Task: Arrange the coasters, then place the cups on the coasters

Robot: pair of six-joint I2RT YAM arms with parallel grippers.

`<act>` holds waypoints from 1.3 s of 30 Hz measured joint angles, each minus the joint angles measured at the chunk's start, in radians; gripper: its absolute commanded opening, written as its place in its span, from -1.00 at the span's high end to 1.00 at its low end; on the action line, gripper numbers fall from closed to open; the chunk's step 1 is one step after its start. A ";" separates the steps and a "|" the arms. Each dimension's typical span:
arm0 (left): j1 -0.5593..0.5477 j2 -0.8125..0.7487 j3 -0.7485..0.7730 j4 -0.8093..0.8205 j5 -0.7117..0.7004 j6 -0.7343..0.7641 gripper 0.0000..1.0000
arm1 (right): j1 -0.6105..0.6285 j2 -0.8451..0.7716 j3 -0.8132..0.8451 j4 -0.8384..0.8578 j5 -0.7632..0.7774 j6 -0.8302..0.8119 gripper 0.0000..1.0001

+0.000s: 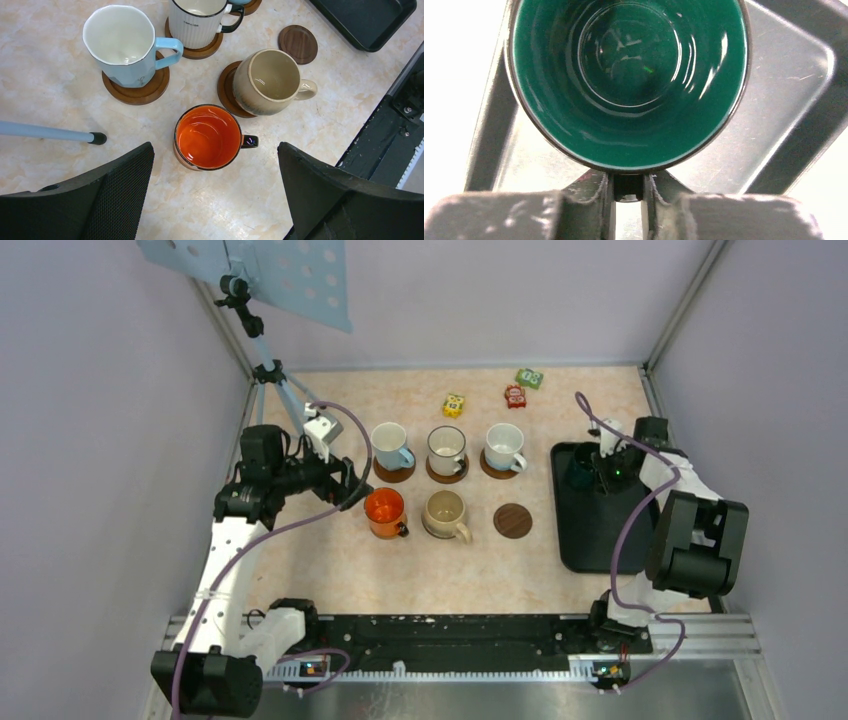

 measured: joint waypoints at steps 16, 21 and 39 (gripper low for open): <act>0.000 0.000 -0.002 0.000 0.000 -0.003 -0.97 | 0.167 -0.325 0.000 -0.155 -0.010 0.120 1.00; 0.000 0.000 -0.002 0.000 0.001 -0.003 -0.97 | 0.327 -0.401 0.001 -0.205 -0.019 0.263 1.00; 0.000 0.000 -0.007 0.001 0.000 -0.003 -0.98 | 0.584 -0.294 0.000 -0.327 0.044 0.396 1.00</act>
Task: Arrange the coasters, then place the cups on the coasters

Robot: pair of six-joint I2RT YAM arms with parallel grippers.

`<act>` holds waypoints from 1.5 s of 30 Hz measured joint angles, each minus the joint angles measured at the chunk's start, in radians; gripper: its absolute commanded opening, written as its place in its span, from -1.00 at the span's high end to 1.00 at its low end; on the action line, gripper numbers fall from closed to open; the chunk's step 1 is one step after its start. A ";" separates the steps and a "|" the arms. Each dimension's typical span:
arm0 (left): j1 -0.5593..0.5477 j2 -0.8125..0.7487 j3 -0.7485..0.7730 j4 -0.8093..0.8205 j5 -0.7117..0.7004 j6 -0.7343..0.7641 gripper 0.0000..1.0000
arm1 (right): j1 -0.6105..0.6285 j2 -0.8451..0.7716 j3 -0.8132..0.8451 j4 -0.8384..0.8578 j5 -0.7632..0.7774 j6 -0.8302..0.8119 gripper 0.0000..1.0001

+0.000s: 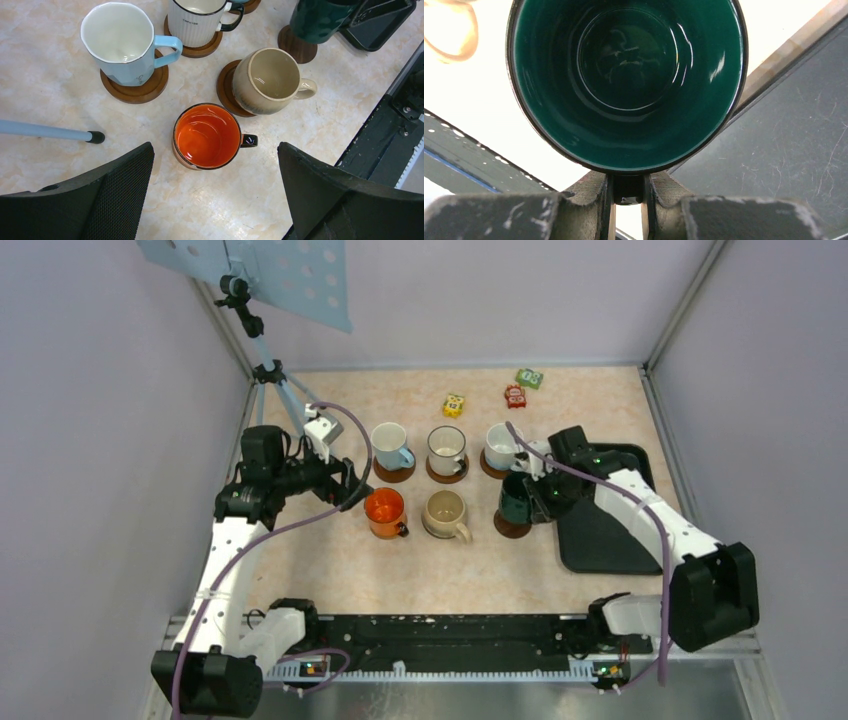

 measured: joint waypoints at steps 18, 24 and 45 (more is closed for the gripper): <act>0.000 0.000 -0.002 0.000 0.000 0.000 -0.97 | 0.088 0.120 0.003 -0.032 0.087 -0.033 1.00; 0.000 0.000 -0.002 0.000 0.000 0.000 -0.98 | 0.091 0.101 0.001 -0.002 0.112 -0.034 1.00; 0.000 0.000 -0.002 0.000 0.000 0.000 -0.97 | 0.092 0.131 0.001 0.007 0.119 -0.074 0.76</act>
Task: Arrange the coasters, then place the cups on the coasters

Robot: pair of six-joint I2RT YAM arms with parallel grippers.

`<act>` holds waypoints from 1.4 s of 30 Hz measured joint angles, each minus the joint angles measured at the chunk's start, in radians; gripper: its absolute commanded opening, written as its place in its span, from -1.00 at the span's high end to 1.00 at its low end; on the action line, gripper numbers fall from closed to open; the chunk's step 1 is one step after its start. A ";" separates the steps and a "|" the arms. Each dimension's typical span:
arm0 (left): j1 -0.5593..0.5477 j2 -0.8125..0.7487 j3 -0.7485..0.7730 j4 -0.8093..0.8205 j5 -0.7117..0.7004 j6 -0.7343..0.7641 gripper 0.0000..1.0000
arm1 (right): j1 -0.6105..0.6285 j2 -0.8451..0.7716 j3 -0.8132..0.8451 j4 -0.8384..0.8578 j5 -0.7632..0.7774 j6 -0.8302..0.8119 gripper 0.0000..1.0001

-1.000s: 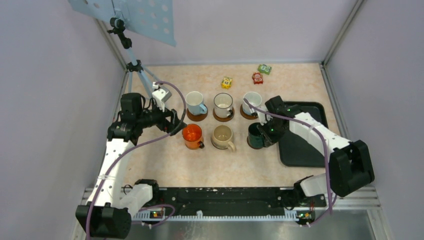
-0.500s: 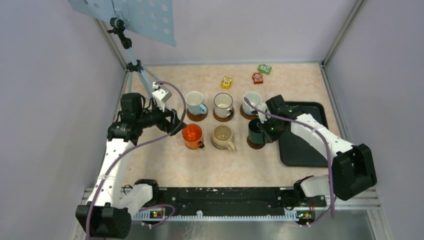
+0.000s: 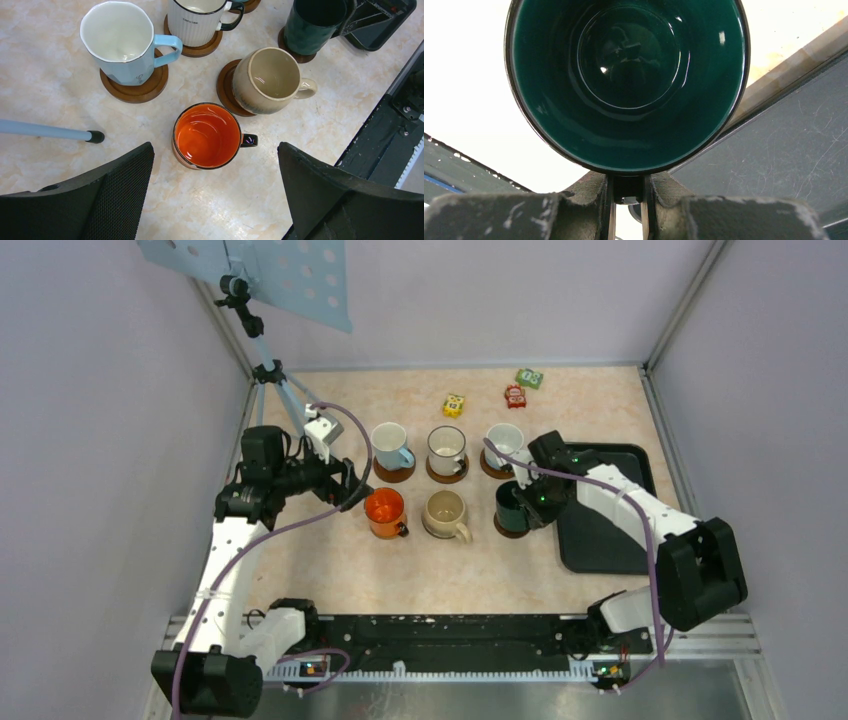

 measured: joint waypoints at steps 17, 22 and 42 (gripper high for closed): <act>0.000 0.000 0.000 0.000 0.000 0.000 -0.97 | 0.004 0.029 0.021 -0.059 -0.038 -0.021 0.18; 0.000 0.000 0.000 0.000 0.000 0.000 -0.97 | 0.004 0.029 0.035 -0.082 -0.061 -0.029 0.18; 0.000 0.000 0.000 0.000 0.000 0.000 -0.97 | 0.012 0.048 0.055 -0.150 -0.138 -0.055 -0.05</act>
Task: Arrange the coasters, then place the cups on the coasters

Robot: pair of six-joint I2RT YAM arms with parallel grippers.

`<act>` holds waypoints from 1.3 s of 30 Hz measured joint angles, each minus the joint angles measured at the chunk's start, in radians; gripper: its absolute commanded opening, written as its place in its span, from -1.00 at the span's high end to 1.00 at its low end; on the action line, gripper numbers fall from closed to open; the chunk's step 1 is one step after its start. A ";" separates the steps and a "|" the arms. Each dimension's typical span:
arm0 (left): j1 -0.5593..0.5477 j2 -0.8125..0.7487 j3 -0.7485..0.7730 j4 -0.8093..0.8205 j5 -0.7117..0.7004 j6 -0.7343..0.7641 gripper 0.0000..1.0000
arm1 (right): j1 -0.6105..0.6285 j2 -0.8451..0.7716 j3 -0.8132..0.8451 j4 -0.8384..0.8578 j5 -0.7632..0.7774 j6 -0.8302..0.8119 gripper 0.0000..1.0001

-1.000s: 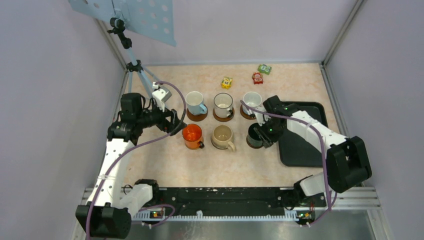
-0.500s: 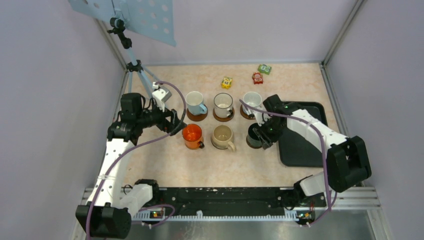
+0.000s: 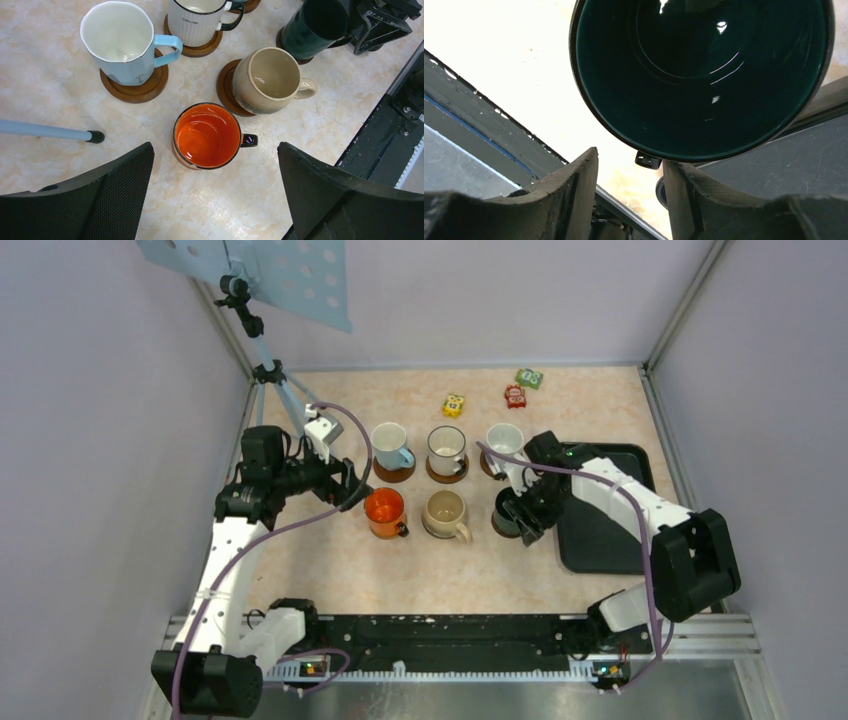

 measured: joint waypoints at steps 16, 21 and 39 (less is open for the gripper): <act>0.000 0.000 0.000 -0.002 0.001 0.005 -0.97 | -0.178 -0.148 0.117 -0.002 -0.001 -0.047 -0.28; 0.000 0.000 0.000 -0.002 0.002 0.005 -0.97 | -0.443 -0.166 0.119 0.009 0.034 -0.137 -0.15; 0.000 0.019 0.000 -0.006 0.016 0.008 -0.98 | -0.640 0.154 0.029 0.363 0.169 -0.170 -0.31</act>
